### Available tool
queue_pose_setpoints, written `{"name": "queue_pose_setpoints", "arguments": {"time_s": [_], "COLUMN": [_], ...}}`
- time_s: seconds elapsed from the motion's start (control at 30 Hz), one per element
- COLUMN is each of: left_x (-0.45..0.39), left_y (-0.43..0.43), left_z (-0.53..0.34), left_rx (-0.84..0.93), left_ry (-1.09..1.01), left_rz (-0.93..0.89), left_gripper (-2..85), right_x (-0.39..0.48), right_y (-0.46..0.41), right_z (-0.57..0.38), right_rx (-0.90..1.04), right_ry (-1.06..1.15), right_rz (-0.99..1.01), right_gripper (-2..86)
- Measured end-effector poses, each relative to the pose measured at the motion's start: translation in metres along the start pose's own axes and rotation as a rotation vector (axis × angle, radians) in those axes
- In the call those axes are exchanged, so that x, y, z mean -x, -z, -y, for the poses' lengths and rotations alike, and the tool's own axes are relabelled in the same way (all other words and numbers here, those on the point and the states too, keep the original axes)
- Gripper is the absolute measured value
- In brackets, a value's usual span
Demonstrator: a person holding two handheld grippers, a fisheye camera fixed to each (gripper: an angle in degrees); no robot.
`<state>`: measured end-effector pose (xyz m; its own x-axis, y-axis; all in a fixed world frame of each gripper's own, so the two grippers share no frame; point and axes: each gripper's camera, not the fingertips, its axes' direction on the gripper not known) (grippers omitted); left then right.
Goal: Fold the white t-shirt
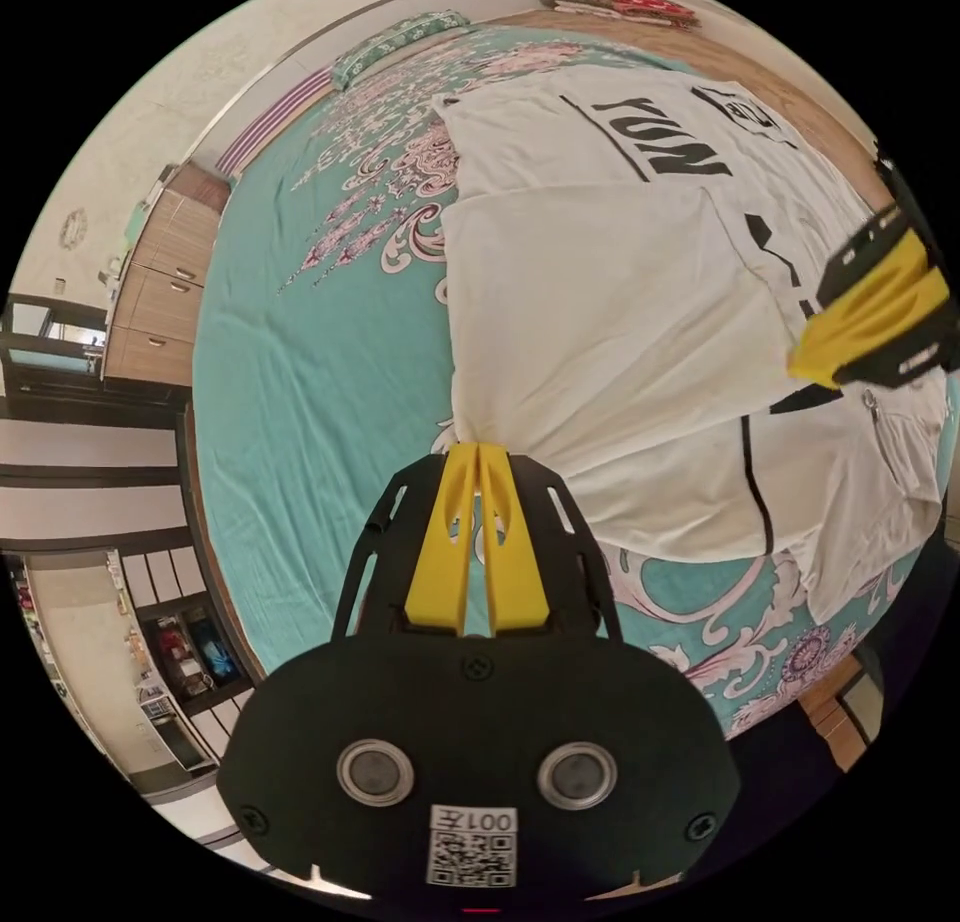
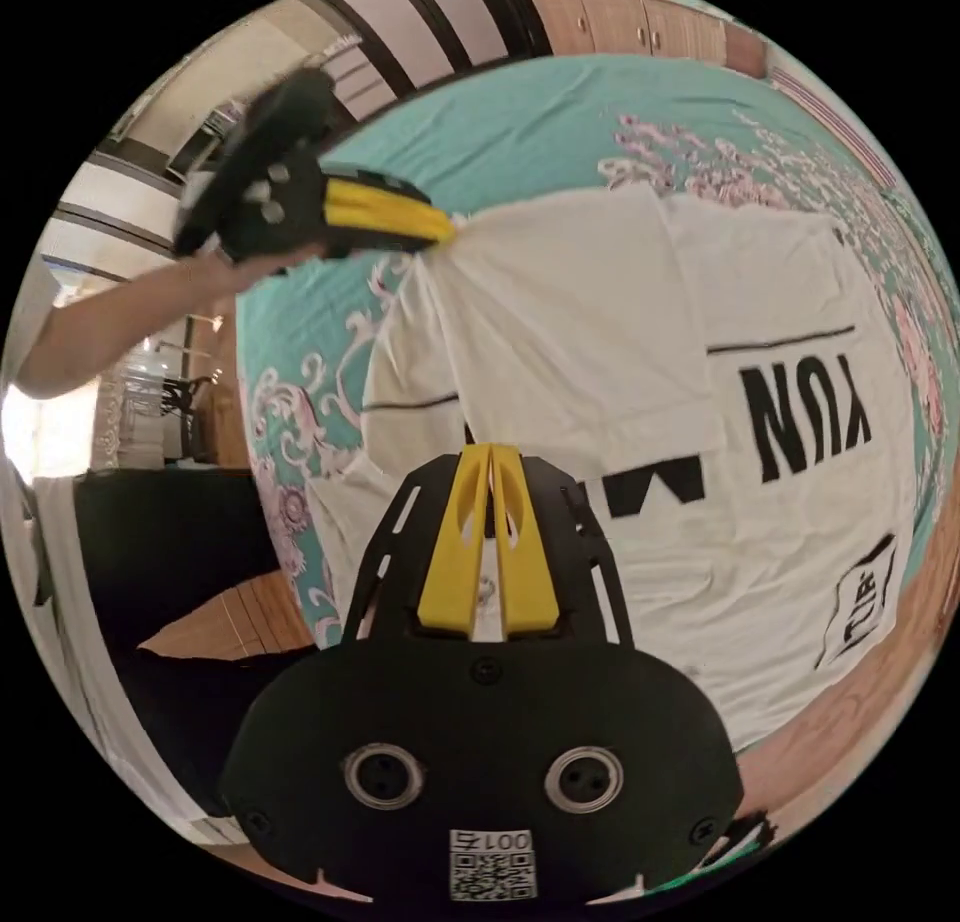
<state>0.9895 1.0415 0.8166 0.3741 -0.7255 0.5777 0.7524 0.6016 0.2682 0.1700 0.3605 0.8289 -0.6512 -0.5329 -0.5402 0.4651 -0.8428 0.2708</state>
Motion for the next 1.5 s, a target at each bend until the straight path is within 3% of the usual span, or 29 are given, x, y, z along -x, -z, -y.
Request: {"name": "queue_pose_setpoints", "arguments": {"time_s": [0.13,0.27,0.33,0.43,0.53,0.63,0.73,0.87,1.03,1.37,1.5], "left_x": [0.025,0.047,0.047,0.031,0.018,0.025,0.038,0.046,0.055,0.081,0.097], "left_y": [-0.01,-0.001,-0.002,-0.02,-0.038,-0.049,-0.061,-0.078,-0.102,-0.134,-0.144], "left_z": [-0.003,-0.022,-0.046,-0.069,-0.08,-0.084,-0.087,-0.091,-0.103,-0.14,-0.147], "left_rx": [0.041,0.077,0.088,0.166,0.217,0.209,0.209,0.21,0.226,0.27,0.264], "left_ry": [0.053,0.192,0.22,0.193,0.152,0.186,0.194,0.194,0.189,0.195,0.197], "left_rz": [-0.018,-0.083,-0.326,-0.575,-0.655,-0.637,-0.706,-0.78,-0.777,-0.823,-0.803], "left_gripper": [-0.9,-0.5,1.5,5.6,7.3,7.6,5.9,3.8,-0.7,-0.7,1.2], "right_x": [-0.001,0.007,0.014,0.038,0.064,0.079,0.087,0.094,0.097,0.099,0.091], "right_y": [-0.007,0.045,0.054,0.037,-0.002,-0.036,-0.051,-0.072,-0.076,-0.116,-0.12], "right_z": [-0.035,-0.116,-0.16,-0.214,-0.237,-0.239,-0.233,-0.23,-0.256,-0.287,-0.307], "right_rx": [-0.074,-0.206,-0.196,-0.12,-0.074,-0.12,-0.195,-0.133,-0.19,-0.144,-0.221], "right_ry": [-0.132,-0.37,-0.466,-0.528,-0.607,-0.701,-0.792,-0.869,-0.857,-0.8,-0.802], "right_rz": [0.066,-0.149,-0.151,0.007,0.145,0.175,0.082,-0.059,0.034,0.066,0.139], "right_gripper": [0.2,0.9,1.3,2.7,7.9,8.1,5.5,2.5,1.3,1.7,2.7]}}
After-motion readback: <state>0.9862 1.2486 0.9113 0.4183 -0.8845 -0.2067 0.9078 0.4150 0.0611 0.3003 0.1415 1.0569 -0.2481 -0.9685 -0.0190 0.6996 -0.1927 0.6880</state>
